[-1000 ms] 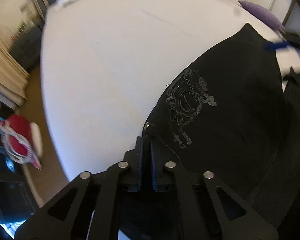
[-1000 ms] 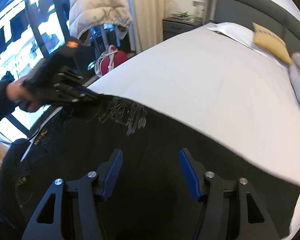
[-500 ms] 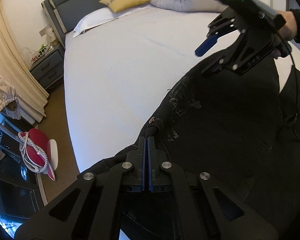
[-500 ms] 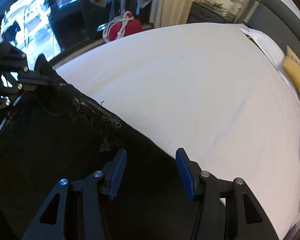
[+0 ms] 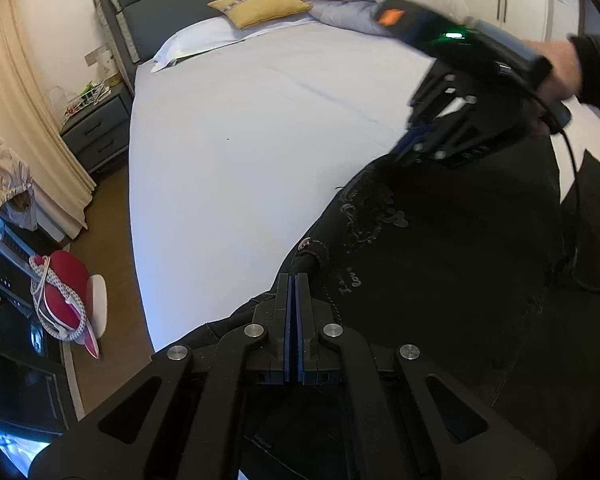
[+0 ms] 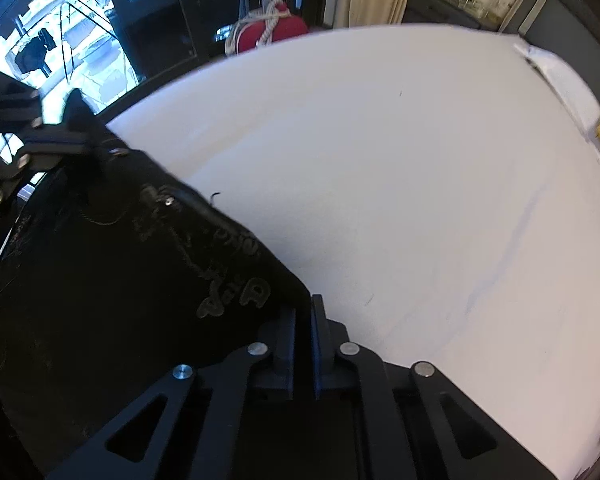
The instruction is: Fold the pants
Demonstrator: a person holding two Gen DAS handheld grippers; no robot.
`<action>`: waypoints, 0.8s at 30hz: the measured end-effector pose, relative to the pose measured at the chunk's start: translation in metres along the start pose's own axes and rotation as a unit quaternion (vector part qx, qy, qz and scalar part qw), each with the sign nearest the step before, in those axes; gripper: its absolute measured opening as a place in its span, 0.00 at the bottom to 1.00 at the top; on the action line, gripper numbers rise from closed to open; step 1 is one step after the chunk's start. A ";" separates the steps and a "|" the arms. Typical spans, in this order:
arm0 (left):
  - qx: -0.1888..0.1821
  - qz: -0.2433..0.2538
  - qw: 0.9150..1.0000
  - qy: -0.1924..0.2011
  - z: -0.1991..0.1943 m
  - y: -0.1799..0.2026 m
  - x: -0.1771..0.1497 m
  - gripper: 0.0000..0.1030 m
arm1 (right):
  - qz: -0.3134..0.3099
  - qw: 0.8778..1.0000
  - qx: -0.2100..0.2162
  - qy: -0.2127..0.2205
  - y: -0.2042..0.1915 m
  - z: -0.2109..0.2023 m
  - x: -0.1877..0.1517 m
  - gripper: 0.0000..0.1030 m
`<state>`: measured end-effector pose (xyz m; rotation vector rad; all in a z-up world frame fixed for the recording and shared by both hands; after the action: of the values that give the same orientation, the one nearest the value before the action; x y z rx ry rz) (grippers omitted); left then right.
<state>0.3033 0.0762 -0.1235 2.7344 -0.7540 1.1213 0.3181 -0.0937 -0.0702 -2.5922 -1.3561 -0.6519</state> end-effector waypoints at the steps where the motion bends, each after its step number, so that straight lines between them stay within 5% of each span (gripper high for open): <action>1: -0.001 -0.007 1.000 0.001 0.000 -0.002 -0.001 0.00 | 0.002 1.000 -0.003 0.010 -0.003 -0.007 0.000 0.06; 10: -0.013 -0.066 0.997 0.040 -0.039 -0.008 -0.013 0.00 | 0.015 0.995 -0.030 0.098 -0.047 -0.063 -0.009 0.05; 15: 0.012 -0.023 0.998 0.049 -0.064 0.015 -0.015 0.00 | 0.007 0.992 -0.049 0.112 -0.079 -0.077 -0.016 0.05; 24: 0.004 -0.011 0.999 0.039 -0.116 0.062 -0.049 0.00 | -0.010 0.989 -0.072 0.127 -0.150 -0.108 -0.058 0.05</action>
<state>0.1707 0.0727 -0.0789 2.6803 -0.7079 1.2218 0.1346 -0.0839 -0.0100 -2.4956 -1.2983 -1.0785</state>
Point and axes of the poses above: each gripper's, at about its wrist camera, not at the fingertips, and z roughly the way its jaws point, y to its right, x to its top, the point moved 4 cm from there along z, roughly the way its jaws point, and after that the axes turned 6 degrees about y, right-handed, at the moved point
